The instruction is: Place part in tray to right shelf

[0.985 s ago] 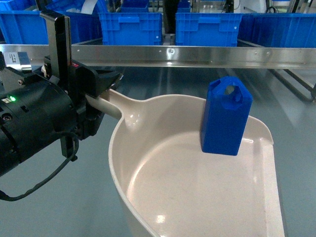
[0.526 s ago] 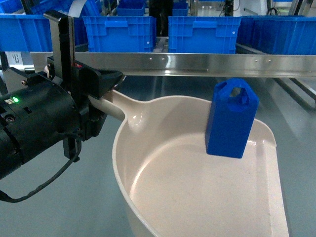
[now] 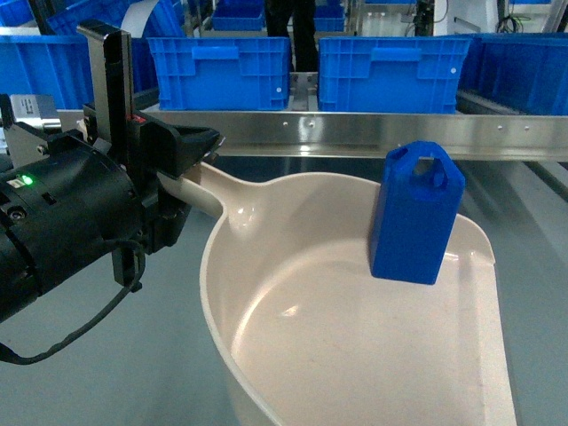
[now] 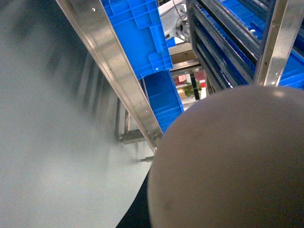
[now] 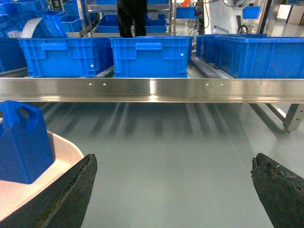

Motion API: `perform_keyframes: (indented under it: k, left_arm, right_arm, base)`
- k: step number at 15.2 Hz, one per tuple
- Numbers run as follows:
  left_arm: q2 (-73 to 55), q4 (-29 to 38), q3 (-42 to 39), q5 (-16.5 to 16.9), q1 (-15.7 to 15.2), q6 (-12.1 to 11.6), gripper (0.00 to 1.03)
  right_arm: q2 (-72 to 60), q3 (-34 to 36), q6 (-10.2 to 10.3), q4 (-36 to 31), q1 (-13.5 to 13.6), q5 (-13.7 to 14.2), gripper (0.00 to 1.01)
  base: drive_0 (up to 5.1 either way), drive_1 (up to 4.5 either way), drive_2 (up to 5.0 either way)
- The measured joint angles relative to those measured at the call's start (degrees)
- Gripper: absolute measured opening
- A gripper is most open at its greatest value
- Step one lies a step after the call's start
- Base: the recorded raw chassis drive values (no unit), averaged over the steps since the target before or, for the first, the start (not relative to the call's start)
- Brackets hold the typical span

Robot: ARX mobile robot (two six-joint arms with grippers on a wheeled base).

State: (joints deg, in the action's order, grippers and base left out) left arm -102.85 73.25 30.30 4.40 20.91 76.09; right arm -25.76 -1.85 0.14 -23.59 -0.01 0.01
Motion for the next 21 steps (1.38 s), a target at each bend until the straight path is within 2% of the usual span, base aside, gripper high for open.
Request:
perform_keyframes:
  k: [2, 21]
  left_arm:
    - [0.0, 0.04, 0.0, -0.17, -0.31, 0.0, 0.12]
    - [0.07, 0.07, 0.0, 0.0, -0.09, 0.09, 0.12]
  right_arm:
    - [0.0, 0.0, 0.0, -0.09, 0.0, -0.04, 0.98]
    - [-0.02, 0.0, 0.0, -0.07, 0.0, -0.02, 0.98]
  base:
    - [3.5, 1.3, -4.9]
    - [-0.4, 3.57, -4.3]
